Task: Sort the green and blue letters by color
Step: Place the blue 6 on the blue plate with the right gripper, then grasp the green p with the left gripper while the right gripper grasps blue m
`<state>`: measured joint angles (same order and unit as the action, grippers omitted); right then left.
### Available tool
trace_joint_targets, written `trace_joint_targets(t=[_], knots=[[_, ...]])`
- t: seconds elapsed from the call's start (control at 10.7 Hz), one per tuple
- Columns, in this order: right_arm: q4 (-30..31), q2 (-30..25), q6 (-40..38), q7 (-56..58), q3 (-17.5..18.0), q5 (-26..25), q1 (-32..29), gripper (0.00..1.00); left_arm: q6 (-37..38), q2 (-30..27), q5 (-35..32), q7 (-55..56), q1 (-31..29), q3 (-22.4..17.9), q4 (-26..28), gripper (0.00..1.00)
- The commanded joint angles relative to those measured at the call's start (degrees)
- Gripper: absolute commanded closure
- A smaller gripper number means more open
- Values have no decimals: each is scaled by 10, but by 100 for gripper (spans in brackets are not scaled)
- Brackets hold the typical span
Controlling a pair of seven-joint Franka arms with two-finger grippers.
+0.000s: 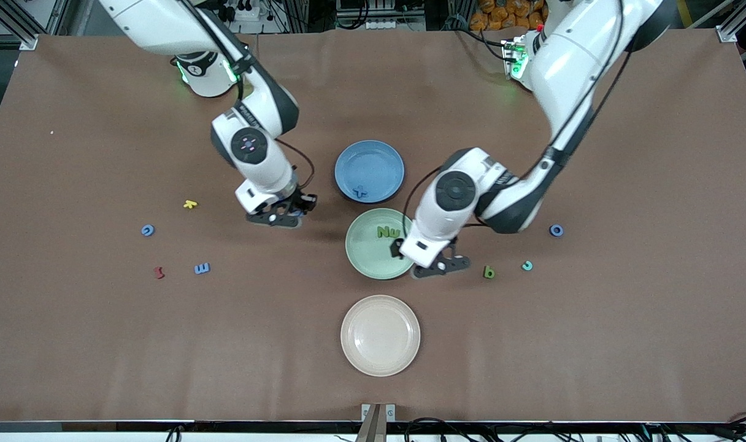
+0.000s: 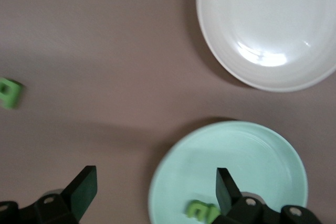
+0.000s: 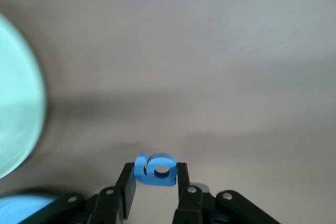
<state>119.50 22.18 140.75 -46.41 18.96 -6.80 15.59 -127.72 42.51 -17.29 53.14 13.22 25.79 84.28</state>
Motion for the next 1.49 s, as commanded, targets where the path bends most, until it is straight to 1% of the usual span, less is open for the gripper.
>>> trace_joint_targets(t=[0.0,0.09,0.19,0.37,0.47,0.56,0.65,0.75,0.93,1.02,1.12,1.21,1.3,1.4], knots=[[-29,8,-3,-81,5,8,86,76,34,-37,6,-129,-62,13,35,0],[-37,18,-3,-96,15,8,101,76,39,-37,6,-152,-86,13,42,0],[-41,28,-2,-105,16,8,126,75,38,-32,3,-166,-99,13,50,0],[-55,44,0,-120,21,7,154,73,35,-28,-3,-202,-103,7,55,0],[-67,56,0,-142,20,8,166,44,34,-24,-4,-221,-120,6,57,0],[-80,58,-2,-194,21,7,170,0,21,-15,-7,-241,-134,6,62,0],[-84,56,-7,-201,20,7,170,0,-11,-11,-12,-249,-136,6,77,1],[-88,54,-9,-200,20,6,169,0,-33,-8,-25,-249,-136,5,90,8],[-87,42,-24,-199,20,6,147,0,-39,5,-69,-250,-137,4,92,12],[-87,34,-41,-199,19,2,133,0,-48,13,-78,-250,-137,4,91,14],[-86,29,-45,-186,19,1,110,0,-61,20,-79,-251,-136,4,91,14],[-85,23,-53,-153,19,1,83,0,-70,26,-79,-254,-137,3,91,18],[-86,16,-70,-133,19,1,55,0,-72,28,-78,-281,-142,3,91,21],[-86,11,-74,-117,19,1,26,0,-73,30,-78,-292,-153,3,91,22]])
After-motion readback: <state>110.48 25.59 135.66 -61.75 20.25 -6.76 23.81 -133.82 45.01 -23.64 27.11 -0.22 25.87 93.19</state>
